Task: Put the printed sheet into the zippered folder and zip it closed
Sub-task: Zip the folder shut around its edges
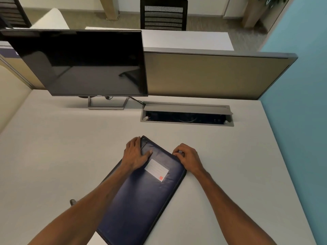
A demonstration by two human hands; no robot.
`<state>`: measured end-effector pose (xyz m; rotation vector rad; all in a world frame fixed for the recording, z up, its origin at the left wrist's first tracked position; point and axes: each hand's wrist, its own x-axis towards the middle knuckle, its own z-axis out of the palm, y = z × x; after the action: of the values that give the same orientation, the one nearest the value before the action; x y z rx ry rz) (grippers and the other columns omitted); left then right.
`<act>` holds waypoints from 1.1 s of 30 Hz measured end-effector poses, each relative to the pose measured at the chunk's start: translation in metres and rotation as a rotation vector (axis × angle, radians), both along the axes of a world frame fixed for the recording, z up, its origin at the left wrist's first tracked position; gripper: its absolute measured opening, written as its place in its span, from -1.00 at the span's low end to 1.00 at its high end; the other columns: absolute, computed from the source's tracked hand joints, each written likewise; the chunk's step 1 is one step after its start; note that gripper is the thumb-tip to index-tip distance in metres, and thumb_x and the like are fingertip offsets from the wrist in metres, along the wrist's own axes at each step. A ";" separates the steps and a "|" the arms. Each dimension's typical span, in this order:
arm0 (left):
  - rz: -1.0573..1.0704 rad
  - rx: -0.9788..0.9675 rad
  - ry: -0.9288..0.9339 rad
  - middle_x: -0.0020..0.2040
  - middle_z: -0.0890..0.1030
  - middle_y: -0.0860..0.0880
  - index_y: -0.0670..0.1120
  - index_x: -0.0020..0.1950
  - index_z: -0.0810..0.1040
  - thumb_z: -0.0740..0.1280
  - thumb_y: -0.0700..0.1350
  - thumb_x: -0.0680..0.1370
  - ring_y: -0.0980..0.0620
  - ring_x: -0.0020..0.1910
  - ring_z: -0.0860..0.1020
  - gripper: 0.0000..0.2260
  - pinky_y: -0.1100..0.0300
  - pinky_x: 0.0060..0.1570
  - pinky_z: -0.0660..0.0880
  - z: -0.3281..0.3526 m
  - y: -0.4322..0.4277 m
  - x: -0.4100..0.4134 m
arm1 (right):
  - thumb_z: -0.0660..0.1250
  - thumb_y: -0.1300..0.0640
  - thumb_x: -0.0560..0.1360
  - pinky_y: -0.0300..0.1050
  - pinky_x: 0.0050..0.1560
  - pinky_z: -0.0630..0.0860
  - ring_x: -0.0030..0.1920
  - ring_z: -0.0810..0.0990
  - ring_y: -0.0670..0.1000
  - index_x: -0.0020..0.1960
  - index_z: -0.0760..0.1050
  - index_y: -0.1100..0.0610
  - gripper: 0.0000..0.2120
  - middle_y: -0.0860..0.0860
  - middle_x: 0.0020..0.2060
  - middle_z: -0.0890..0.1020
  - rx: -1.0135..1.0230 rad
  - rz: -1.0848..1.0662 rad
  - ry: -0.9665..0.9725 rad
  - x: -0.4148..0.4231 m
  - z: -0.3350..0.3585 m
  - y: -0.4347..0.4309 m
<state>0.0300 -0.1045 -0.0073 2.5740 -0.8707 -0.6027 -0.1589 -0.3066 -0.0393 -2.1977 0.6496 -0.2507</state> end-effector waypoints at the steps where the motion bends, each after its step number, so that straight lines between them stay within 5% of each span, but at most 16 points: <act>1: 0.000 -0.025 0.024 0.63 0.27 -0.15 -0.11 0.69 0.18 0.10 0.49 0.40 -0.23 0.59 0.25 0.00 -0.22 0.50 0.33 -0.001 0.002 0.000 | 0.47 0.20 0.56 -0.07 -0.02 0.64 -0.09 0.64 -0.09 -0.10 0.64 0.01 -0.88 -0.16 -0.12 0.65 0.004 -0.005 -0.001 0.002 0.000 0.000; 6: 0.005 -0.087 0.073 0.55 0.34 -0.13 -0.08 0.64 0.27 0.28 0.41 0.42 -0.21 0.52 0.32 -0.09 -0.20 0.44 0.39 -0.006 0.010 0.001 | 0.46 0.15 0.58 -0.09 -0.03 0.64 -0.09 0.64 -0.09 -0.08 0.62 0.03 -0.92 -0.15 -0.11 0.64 -0.021 0.013 -0.013 0.019 -0.002 0.002; 25: -0.009 -0.191 -0.026 0.56 0.42 -0.02 0.02 0.61 0.33 0.19 0.50 0.48 -0.07 0.51 0.38 -0.16 -0.09 0.48 0.36 -0.025 0.019 -0.001 | 0.37 0.02 0.62 -0.15 -0.05 0.53 -0.09 0.58 -0.09 -0.05 0.60 -0.06 -0.91 -0.17 -0.04 0.63 -0.218 0.192 0.029 0.147 0.008 0.020; 29: -0.011 -0.198 -0.039 0.57 0.41 -0.03 0.02 0.62 0.32 0.20 0.48 0.50 -0.08 0.51 0.39 -0.18 -0.10 0.48 0.37 -0.026 0.021 -0.001 | 0.39 0.01 0.61 -0.02 0.00 0.64 -0.08 0.61 -0.06 -0.04 0.61 -0.07 -0.94 -0.16 -0.04 0.63 -0.211 0.146 0.061 0.150 0.006 0.025; 33: -0.034 -0.157 -0.060 0.62 0.36 -0.02 0.01 0.67 0.26 0.23 0.41 0.55 -0.07 0.55 0.34 -0.21 -0.11 0.50 0.35 -0.023 0.026 -0.003 | 0.45 -0.01 0.59 -0.14 -0.02 0.59 0.01 0.64 -0.11 0.16 0.60 -0.10 -0.84 -0.18 0.05 0.65 -0.121 -0.069 0.049 0.127 0.014 0.039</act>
<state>0.0267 -0.0788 -0.0305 2.4513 -0.9440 -0.4503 -0.0315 -0.2673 -0.0249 -2.3053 0.7565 -0.2791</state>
